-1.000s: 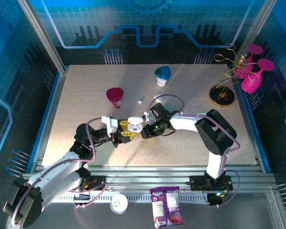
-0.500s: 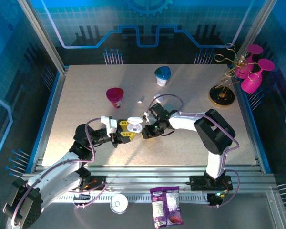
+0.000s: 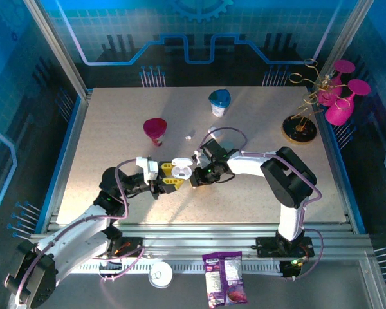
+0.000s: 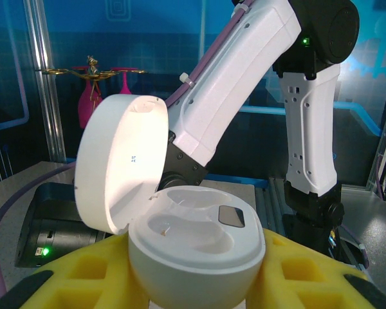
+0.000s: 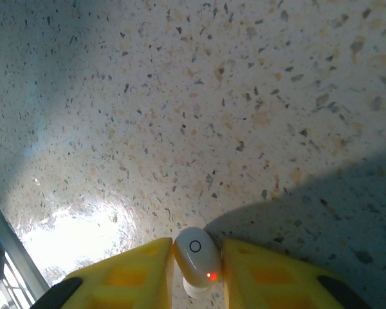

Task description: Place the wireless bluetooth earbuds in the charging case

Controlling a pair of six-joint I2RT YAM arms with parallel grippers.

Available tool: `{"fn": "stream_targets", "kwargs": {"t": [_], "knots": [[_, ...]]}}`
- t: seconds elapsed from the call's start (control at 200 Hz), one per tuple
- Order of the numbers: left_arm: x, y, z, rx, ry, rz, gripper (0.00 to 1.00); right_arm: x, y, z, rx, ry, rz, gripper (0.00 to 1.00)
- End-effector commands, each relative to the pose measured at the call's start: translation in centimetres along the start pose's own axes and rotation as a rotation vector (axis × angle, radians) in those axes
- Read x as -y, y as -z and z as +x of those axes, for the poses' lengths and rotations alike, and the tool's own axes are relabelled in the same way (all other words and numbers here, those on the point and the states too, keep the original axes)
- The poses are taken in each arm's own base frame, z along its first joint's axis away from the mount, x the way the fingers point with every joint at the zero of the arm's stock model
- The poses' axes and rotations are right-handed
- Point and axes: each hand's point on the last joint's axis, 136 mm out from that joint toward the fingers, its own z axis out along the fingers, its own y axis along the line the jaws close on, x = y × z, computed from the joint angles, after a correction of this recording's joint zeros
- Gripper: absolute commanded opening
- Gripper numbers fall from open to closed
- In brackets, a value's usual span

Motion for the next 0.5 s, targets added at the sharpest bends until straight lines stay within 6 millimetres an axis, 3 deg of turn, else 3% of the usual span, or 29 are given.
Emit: {"fn": "stream_targets", "kwargs": {"t": [0.0, 0.24, 0.4, 0.495], "knots": [[0.0, 0.2, 0.0, 0.01, -0.016, -0.005, 0.25, 0.3, -0.7, 0.7, -0.031, -0.035, 0.007, 0.21], [0.0, 0.2, 0.0, 0.01, -0.014, -0.002, 0.25, 0.3, 0.4, 0.3, 0.007, -0.032, 0.041, 0.18], [0.0, 0.1, -0.1, 0.012, -0.016, -0.001, 0.25, 1.6, 3.9, -1.1, 0.153, -0.048, 0.191, 0.17], [-0.1, 0.0, -0.1, 0.011, -0.018, -0.001, 0.25, 3.5, 6.6, -1.7, 0.271, -0.093, 0.335, 0.17]]}}
